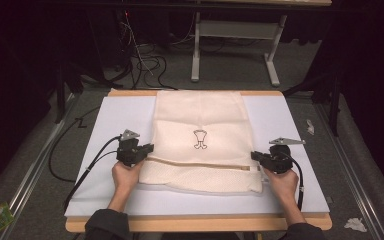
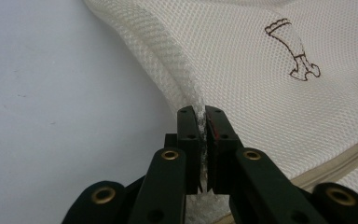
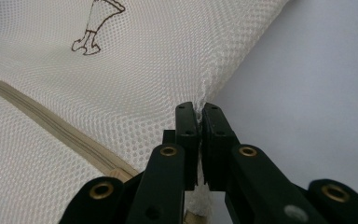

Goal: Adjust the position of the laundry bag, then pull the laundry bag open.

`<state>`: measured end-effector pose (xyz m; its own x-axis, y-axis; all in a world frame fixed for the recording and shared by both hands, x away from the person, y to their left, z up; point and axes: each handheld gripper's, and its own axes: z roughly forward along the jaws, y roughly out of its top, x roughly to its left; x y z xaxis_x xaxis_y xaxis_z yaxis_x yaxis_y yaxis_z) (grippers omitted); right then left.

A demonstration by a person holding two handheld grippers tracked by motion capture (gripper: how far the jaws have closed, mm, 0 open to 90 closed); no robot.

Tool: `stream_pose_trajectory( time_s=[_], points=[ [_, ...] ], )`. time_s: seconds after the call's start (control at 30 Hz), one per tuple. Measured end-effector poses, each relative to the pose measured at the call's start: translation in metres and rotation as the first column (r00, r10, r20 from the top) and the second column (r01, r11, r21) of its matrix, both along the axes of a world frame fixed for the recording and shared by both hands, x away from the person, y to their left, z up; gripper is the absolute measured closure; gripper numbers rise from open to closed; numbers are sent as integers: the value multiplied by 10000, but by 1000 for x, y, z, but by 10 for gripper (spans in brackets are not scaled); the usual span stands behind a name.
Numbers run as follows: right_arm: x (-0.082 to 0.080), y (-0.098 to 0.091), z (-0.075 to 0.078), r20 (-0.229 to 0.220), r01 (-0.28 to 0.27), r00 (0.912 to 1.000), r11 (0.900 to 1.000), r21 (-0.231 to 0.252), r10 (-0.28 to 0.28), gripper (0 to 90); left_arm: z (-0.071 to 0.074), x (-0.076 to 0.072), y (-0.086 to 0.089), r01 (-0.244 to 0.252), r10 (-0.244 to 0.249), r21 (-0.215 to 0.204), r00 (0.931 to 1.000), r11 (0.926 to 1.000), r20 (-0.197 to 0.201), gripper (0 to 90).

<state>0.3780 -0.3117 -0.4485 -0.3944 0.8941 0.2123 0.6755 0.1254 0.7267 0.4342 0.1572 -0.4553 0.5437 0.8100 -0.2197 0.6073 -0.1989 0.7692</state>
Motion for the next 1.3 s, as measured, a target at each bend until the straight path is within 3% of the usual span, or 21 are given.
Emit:
stream_pose_trajectory(
  time_s=[0.17,0.57,0.87,1.0,1.13,1.3],
  points=[
    [-2,-4,-3,-49,98,9999,9999,70,-98,877,0,1,-6,139,-140,289,9999,9995,50,860],
    [-3,-10,-6,-135,165,9998,9998,78,-163,871,-4,-1,-14,196,-198,454,9998,9988,37,850],
    [-3,-10,-10,-308,101,9995,9999,-90,-103,856,-10,-4,-17,234,-261,1146,9994,9931,216,809],
    [-2,-9,-12,-307,95,9995,9999,-128,-99,843,-13,-7,-17,191,-260,1495,9987,9886,443,766],
    [-2,-9,-14,-249,91,9996,9998,-167,-96,812,-13,-12,-16,38,-169,1591,9966,9872,809,705],
    [-3,-11,-15,-288,336,9990,9993,-151,-340,667,-13,-22,-16,6,-236,1582,9893,9874,1437,602]
  ],
)
